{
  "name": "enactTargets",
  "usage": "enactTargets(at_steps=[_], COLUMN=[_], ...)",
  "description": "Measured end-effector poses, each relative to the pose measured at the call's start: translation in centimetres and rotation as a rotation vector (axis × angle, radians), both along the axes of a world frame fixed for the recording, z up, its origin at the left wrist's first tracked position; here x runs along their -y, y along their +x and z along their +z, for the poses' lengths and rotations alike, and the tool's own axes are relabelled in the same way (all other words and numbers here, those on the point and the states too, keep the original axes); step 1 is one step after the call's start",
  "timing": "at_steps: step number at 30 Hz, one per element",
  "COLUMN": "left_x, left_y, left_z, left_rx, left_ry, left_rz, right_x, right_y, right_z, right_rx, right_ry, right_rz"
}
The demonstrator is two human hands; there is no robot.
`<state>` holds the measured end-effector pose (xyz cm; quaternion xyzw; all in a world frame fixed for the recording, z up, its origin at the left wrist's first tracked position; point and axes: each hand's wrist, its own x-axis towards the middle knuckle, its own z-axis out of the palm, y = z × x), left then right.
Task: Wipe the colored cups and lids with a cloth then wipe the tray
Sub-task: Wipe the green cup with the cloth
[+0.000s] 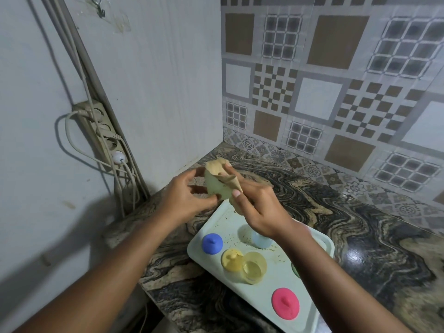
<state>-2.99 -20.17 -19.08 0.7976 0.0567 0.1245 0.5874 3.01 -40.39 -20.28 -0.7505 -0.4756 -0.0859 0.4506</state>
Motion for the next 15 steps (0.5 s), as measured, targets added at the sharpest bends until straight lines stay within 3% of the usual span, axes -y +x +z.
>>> enactTargets(at_steps=[3, 12, 15], left_x=[-0.1, -0.7, -1.1], left_y=[0.1, 0.2, -0.1], left_z=[-0.2, -0.3, -0.7], left_rx=[-0.01, 0.018, 0.029], left_ry=[-0.142, -0.09, -0.056], left_rz=[-0.019, -0.029, -0.012], right_x=[0.4, 2.1, 2.7], right_y=[-0.2, -1.2, -2.1], right_z=[0.2, -3.4, -3.6], right_rx=[0.016, 0.028, -0.072], right_ry=[0.021, -0.037, 0.032], right_rz=[-0.044, -0.017, -0.054])
